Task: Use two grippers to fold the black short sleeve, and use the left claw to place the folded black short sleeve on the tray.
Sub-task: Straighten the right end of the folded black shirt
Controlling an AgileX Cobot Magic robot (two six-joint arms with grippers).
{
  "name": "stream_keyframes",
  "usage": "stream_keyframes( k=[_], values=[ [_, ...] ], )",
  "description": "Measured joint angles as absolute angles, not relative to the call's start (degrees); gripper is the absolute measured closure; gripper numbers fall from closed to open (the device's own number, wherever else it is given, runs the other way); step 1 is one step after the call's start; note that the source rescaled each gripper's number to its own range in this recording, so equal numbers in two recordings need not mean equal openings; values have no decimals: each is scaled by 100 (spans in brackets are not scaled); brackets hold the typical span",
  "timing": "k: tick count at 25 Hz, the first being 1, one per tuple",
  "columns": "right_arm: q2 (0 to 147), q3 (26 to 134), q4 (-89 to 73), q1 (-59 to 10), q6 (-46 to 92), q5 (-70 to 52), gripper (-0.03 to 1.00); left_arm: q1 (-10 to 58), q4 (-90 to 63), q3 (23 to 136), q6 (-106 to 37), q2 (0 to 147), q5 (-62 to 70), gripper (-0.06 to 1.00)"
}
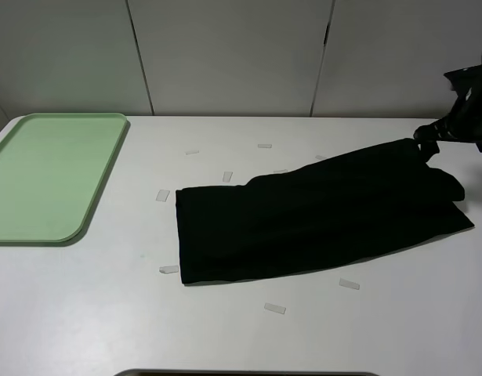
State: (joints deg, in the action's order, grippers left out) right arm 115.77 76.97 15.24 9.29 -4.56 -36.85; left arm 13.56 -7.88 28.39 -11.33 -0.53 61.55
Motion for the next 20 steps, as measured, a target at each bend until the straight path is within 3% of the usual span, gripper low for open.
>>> stream_keyframes(
  k=[9, 20],
  values=[
    [11697, 7704, -994, 1750, 2288, -4002, -3, 1356, -788, 2839, -1138, -53, 6155, -6],
    [12365, 7704, -1450, 1846, 2979, -3976, -3, 1356, -788, 2839, -1138, -53, 6155, -6]
  ],
)
